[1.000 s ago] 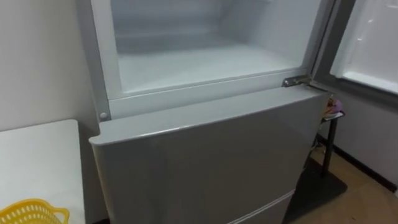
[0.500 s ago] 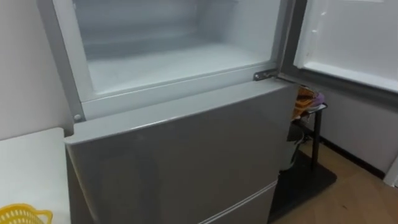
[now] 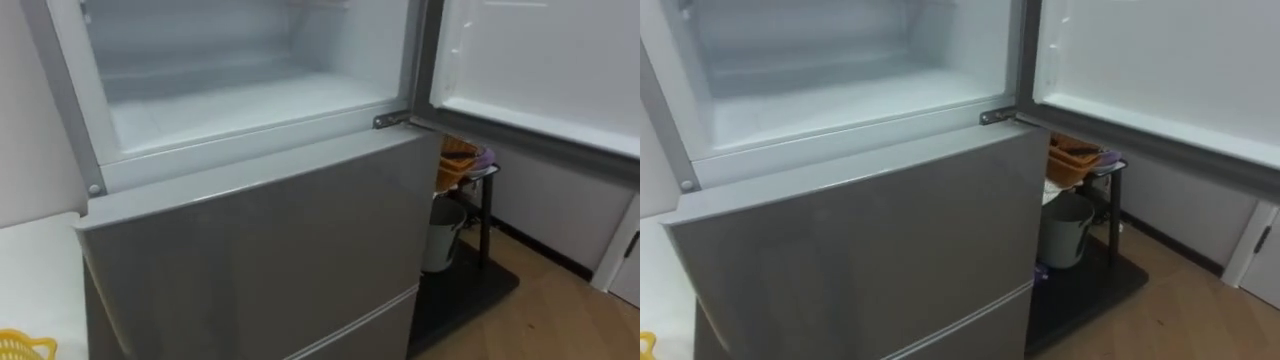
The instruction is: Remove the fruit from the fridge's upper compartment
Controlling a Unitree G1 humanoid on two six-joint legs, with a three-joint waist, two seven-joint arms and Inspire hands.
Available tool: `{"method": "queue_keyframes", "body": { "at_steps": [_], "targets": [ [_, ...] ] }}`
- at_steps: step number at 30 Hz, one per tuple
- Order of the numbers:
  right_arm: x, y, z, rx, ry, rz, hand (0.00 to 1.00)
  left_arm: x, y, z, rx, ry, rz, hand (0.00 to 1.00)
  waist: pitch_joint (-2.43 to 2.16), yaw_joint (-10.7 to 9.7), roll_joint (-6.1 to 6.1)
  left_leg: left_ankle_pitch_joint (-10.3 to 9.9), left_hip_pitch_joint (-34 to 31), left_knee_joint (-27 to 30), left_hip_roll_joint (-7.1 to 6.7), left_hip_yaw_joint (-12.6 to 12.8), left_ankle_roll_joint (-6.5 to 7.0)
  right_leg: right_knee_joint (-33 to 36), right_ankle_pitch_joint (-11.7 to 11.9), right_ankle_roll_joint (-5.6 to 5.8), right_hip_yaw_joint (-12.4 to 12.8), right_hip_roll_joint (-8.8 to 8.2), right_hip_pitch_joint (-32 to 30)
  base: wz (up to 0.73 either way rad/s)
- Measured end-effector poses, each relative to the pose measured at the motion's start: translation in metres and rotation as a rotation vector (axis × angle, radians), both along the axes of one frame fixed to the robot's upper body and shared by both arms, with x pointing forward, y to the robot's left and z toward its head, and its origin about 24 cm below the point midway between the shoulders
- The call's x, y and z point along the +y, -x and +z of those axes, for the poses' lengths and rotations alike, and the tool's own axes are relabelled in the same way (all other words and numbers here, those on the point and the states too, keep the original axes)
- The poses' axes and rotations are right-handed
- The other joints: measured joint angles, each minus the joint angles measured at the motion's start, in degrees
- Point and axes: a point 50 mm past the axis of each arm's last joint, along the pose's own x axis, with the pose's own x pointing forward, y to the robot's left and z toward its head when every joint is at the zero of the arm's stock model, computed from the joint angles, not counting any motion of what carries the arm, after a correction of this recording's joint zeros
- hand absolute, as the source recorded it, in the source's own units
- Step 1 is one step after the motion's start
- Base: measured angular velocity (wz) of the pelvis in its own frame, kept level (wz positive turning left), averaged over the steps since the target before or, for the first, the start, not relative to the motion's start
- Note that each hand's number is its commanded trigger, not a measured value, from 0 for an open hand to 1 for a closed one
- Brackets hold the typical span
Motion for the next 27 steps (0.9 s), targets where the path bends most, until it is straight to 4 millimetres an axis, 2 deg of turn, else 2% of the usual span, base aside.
{"method": "queue_keyframes", "body": {
  "at_steps": [3,4,5,6,7,8,10,12,13,14,15,17,18,20,23,24,26,27],
  "targets": [
    [0.013,-0.001,-0.006,0.043,0.071,0.08,0.0,-0.003,-0.001,-0.001,-0.005,0.002,-0.036,0.0,0.09,-0.01,-0.54,-0.08,-0.59,0.36,0.06,-1.31,0.12,0.13,0.36,-0.4,-1.13,0.07,-0.75,-0.13],
    [0.029,-0.005,-0.008,0.062,0.113,0.173,0.0,-0.004,-0.002,-0.001,-0.002,-0.005,-0.051,0.0,0.08,0.08,-0.56,-0.08,-0.92,0.42,0.08,-1.79,0.11,0.15,0.54,-0.51,-2.15,-0.17,-1.23,-0.28],
    [0.053,-0.01,-0.01,0.081,0.184,0.329,0.0,-0.002,-0.004,0.0,0.002,-0.011,-0.074,0.0,0.13,0.34,-0.67,-0.08,-1.54,0.78,0.3,-2.11,0.11,0.1,0.97,-0.72,-2.82,-0.16,-1.83,-0.18],
    [0.065,-0.011,-0.011,0.091,0.218,0.41,0.0,0.0,-0.008,0.0,-0.001,-0.015,-0.09,0.0,0.2,0.47,-0.8,-0.05,-1.9,0.97,0.44,-2.36,0.06,0.03,1.19,-0.86,-3.03,-0.02,-2.01,0.05],
    [0.081,-0.012,-0.012,0.104,0.278,0.527,0.0,0.002,-0.019,0.001,-0.017,-0.023,-0.119,0.0,0.23,1.26,-1.0,0.03,-2.64,1.61,0.76,-2.6,-0.05,-0.19,1.52,-1.26,-3.62,0.09,-2.4,0.16],
    [0.084,-0.013,-0.012,0.119,0.313,0.578,0.0,0.004,-0.028,0.002,-0.032,-0.027,-0.149,0.0,0.22,2.76,-1.1,0.25,-3.26,1.87,1.11,-2.67,-0.39,-0.95,2.12,-1.64,-3.96,0.22,-2.48,0.17],
    [0.085,-0.012,-0.012,0.16,0.397,0.642,0.0,0.006,-0.031,0.003,-0.032,-0.034,-0.193,0.0,0.17,3.51,-1.6,0.89,-3.49,1.82,1.12,-2.66,-1.16,-1.54,2.39,-1.96,-4.64,0.49,-2.45,0.14],
    [0.088,-0.012,-0.01,0.205,0.503,0.714,0.0,0.008,-0.03,0.004,-0.027,-0.041,-0.202,0.0,0.15,3.73,-2.0,1.09,-3.62,1.66,1.12,-2.62,-1.37,-1.81,2.51,-2.11,-4.82,0.5,-2.46,0.07],
    [0.095,-0.011,0.002,0.197,0.64,0.773,0.0,0.008,-0.028,0.004,-0.022,-0.042,-0.206,0.0,0.05,4.02,-2.05,1.1,-3.8,1.61,1.13,-2.58,-1.38,-1.88,2.49,-2.12,-4.87,0.61,-2.46,0.04],
    [0.108,-0.006,0.023,0.11,0.794,0.822,0.0,0.007,-0.031,0.004,-0.024,-0.045,-0.225,0.0,-0.27,4.89,-2.25,1.1,-4.09,1.54,1.16,-2.54,-1.38,-2.13,2.48,-2.12,-4.97,0.63,-2.4,0.07],
    [0.116,-0.004,0.035,0.044,0.873,0.848,0.0,0.008,-0.032,0.004,-0.026,-0.048,-0.235,0.0,-0.46,5.35,-2.49,1.11,-4.09,1.51,1.21,-2.5,-1.41,-2.39,2.49,-2.12,-5.07,0.68,-2.19,0.17],
    [0.144,0.011,0.071,-0.233,1.162,0.878,0.0,0.014,-0.039,0.007,-0.025,-0.066,-0.302,0.0,-1.26,6.98,-3.29,1.3,-3.85,1.36,2.16,-2.54,-1.9,-6.19,3.4,-2.18,-6.6,1.31,0.76,0.52],
    [0.148,0.015,0.077,-0.282,1.222,0.876,0.0,0.015,-0.041,0.008,-0.023,-0.069,-0.323,0.0,-1.4,7.53,-3.58,1.34,-3.39,1.32,2.34,-2.59,-1.96,-7.43,3.69,-2.07,-7.02,1.41,1.99,0.66],
    [0.167,0.033,0.087,-0.428,1.387,0.905,0.0,0.012,-0.05,0.007,-0.019,-0.062,-0.398,0.0,-1.44,10.5,-4.05,0.64,-1.93,0.42,2.34,-4.14,-1.99,-11.71,4.63,-1.47,-8.5,1.49,5.93,0.5],
    [0.18,0.046,0.078,-0.472,1.482,0.982,0.0,0.008,-0.051,0.005,0.005,-0.035,-0.45,0.0,-1.36,13.45,-4.09,0.23,-1.73,0.32,1.77,-4.75,-1.41,-13.09,5.1,-0.95,-8.87,1.07,7.65,0.19],
    [0.184,0.047,0.069,-0.446,1.504,1.03,0.0,0.007,-0.05,0.005,0.023,-0.025,-0.462,0.0,-1.18,14.52,-4.16,0.15,-1.39,0.23,1.53,-4.84,-0.97,-13.34,5.26,-1.18,-8.77,0.86,8.17,0.12],
    [0.188,0.046,0.054,-0.386,1.492,1.112,0.0,0.009,-0.048,0.004,0.049,-0.007,-0.481,0.0,-0.91,14.92,-4.36,-0.02,-1.07,-0.11,1.2,-5.26,-0.67,-13.9,5.21,-1.09,-8.67,0.63,8.82,0.12],
    [0.188,0.045,0.046,-0.348,1.48,1.148,0.0,0.009,-0.051,0.004,0.054,0.002,-0.49,0.0,-0.43,15.32,-4.41,-0.07,-1.09,-0.3,1.05,-5.25,-0.55,-13.98,5.12,-0.95,-8.3,0.56,8.74,0.0]
  ]
}}
